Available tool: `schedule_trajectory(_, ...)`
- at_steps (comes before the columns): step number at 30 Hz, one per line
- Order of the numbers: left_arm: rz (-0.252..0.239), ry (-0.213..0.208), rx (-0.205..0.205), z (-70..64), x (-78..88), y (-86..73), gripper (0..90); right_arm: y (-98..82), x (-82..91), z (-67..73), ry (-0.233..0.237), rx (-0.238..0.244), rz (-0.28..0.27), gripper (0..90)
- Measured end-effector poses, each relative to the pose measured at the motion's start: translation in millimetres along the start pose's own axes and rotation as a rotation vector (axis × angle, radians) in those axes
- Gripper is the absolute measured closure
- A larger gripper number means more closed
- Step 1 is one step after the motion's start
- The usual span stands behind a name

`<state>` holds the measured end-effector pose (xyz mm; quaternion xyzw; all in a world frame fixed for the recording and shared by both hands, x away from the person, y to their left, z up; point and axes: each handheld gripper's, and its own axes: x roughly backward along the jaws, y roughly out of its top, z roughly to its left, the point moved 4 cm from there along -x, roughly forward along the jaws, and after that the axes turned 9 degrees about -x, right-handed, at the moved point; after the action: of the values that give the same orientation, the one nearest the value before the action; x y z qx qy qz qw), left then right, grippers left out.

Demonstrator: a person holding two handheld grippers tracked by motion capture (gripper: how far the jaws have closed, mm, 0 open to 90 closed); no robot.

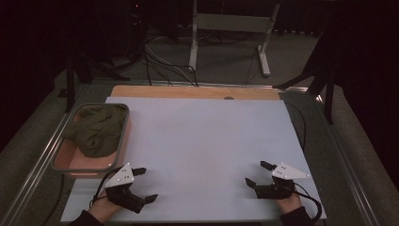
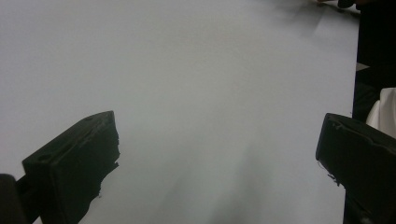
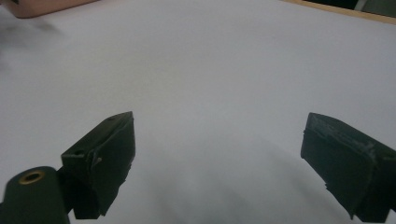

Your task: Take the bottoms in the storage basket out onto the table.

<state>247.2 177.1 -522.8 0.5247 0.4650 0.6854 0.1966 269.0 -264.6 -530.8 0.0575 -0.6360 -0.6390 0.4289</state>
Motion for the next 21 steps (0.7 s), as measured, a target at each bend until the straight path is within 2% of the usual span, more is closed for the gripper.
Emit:
schedule_trajectory(11,0.013,-0.017,-0.005,0.4,-5.3,2.4,0.3,-5.2,-1.9,0.3,0.001,0.012,0.036,10.1)
schedule_trajectory(21,0.030,-0.014,-0.011,-1.3,-4.8,0.2,0.3,-1.5,-0.2,4.6,0.015,0.025,0.022,10.2)
